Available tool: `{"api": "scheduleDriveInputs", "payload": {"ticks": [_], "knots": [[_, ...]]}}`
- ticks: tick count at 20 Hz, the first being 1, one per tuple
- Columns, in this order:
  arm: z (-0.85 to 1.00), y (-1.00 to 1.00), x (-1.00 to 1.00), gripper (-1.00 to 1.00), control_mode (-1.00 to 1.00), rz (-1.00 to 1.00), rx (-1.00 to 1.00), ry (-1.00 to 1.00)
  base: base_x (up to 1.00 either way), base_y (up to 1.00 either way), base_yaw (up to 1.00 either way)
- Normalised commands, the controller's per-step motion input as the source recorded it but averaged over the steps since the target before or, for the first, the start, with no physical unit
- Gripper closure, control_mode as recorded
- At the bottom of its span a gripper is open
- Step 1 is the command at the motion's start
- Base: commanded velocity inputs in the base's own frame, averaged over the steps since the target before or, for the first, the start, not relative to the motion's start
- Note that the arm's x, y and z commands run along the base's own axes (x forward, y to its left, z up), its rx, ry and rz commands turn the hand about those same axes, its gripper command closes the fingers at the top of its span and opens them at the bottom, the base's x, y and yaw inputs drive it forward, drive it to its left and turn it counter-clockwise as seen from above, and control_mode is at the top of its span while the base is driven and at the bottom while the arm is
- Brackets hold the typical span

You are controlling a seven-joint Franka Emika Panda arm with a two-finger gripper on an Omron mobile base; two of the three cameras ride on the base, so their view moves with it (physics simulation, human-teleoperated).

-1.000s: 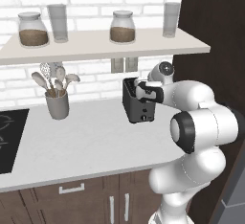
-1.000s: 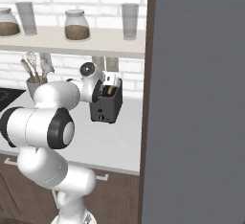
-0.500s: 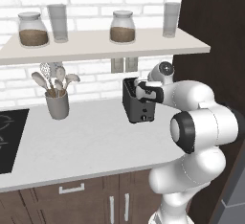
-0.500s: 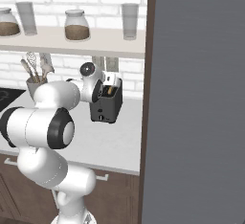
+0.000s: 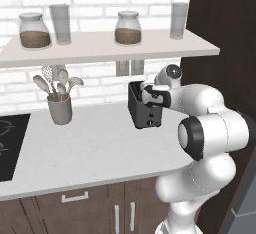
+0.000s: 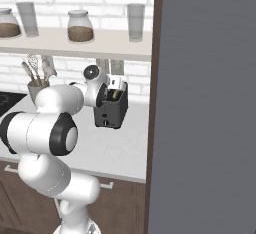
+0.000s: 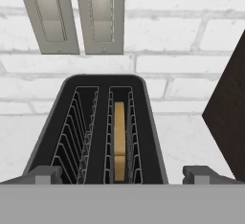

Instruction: Start the toaster. Once the lever pops up, take the bread to the plate on the dining counter.

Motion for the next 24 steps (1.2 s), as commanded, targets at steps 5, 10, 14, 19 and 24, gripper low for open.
{"api": "scheduleDriveInputs", "payload": {"ticks": [5,10,14,19,24], "knots": [[0.00,0.00,0.00,-1.00,-1.00,0.00,0.00,0.00,0.00,0.00,0.00],[0.00,0.00,0.00,-1.00,-1.00,0.00,0.00,0.00,0.00,0.00,0.00],[0.00,0.00,0.00,-1.00,-1.00,0.00,0.00,0.00,0.00,0.00,0.00],[0.00,0.00,0.00,-1.00,-1.00,0.00,0.00,0.00,0.00,0.00,0.00],[0.00,0.00,0.00,-1.00,-1.00,0.00,0.00,0.00,0.00,0.00,0.00]]}}
